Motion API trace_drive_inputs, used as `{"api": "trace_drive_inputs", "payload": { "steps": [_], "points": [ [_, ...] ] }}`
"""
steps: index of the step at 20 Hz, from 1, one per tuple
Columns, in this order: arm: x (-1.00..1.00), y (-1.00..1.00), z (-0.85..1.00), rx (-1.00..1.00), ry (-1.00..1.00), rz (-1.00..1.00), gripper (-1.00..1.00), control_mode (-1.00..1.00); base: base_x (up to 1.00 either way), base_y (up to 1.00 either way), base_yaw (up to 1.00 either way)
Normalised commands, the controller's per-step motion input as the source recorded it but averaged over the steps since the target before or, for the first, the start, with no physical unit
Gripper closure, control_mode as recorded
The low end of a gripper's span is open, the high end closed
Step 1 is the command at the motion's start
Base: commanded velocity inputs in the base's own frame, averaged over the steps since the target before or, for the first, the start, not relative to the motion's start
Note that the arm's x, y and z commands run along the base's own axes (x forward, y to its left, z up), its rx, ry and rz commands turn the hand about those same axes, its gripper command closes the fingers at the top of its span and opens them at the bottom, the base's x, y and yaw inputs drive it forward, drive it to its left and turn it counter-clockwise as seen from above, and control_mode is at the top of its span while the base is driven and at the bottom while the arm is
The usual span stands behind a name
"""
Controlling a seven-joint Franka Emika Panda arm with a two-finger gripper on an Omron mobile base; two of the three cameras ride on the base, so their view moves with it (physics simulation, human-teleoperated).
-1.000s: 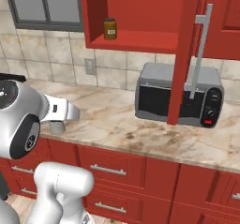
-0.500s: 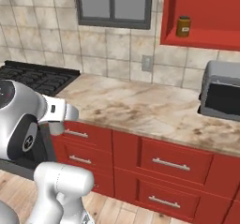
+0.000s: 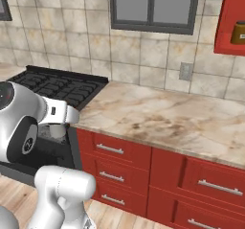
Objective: Collect the turmeric, mayonnaise, and shaker from the cabinet and place them next to the stove.
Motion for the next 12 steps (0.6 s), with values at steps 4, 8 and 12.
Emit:
{"api": "trace_drive_inputs", "payload": {
  "steps": [4, 8, 12],
  "points": [
    [0.00, 0.00, 0.00, 0.00, 0.00, 0.00, 1.00, 1.00, 0.67, 0.60, -0.13],
    [0.00, 0.00, 0.00, 0.00, 0.00, 0.00, 1.00, 1.00, 0.75, 0.50, -0.13],
    [0.00, 0.00, 0.00, 0.00, 0.00, 0.00, 1.00, 1.00, 0.70, 0.29, -0.13]
  ]
}}
